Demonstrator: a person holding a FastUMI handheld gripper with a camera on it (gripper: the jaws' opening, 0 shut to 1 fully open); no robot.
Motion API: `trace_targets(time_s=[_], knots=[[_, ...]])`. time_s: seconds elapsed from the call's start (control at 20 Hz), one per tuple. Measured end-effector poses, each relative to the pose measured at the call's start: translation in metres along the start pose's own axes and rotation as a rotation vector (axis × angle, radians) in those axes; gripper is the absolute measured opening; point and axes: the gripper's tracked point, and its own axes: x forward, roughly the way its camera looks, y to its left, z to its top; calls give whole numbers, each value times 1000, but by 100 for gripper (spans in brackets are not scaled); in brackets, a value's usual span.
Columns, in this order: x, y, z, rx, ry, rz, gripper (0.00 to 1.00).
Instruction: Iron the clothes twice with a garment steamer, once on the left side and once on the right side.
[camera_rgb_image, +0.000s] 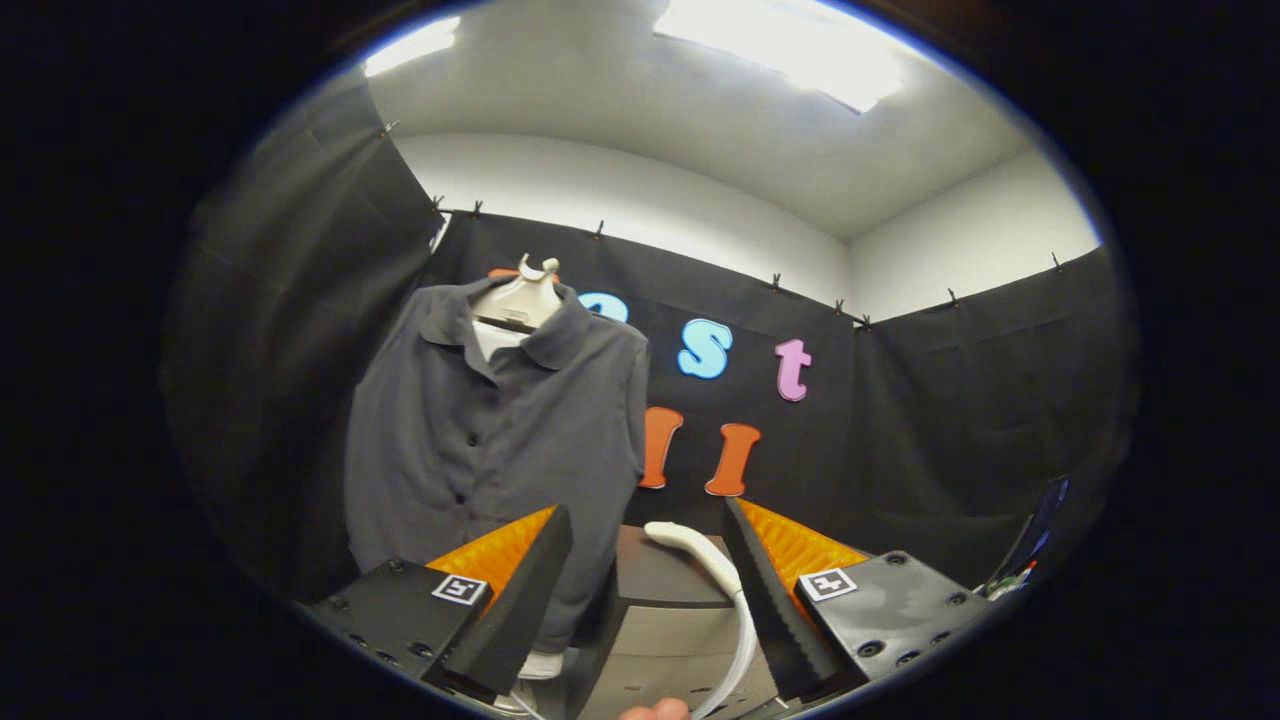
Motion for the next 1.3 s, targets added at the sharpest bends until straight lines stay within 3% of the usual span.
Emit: trace_targets(time_s=[0.25,0.35,0.45,0.6,0.75,1.15,1.3], knots=[[97,-67,-51,-32,153,-157,97],[141,-78,-99,-83,285,-180,97],[182,-75,-142,-143,423,-125,98],[238,-50,-184,-112,555,3,98],[269,-56,-218,-74,648,23,98],[297,-69,-267,153,753,83,98],[299,-73,-283,183,783,107,98]])
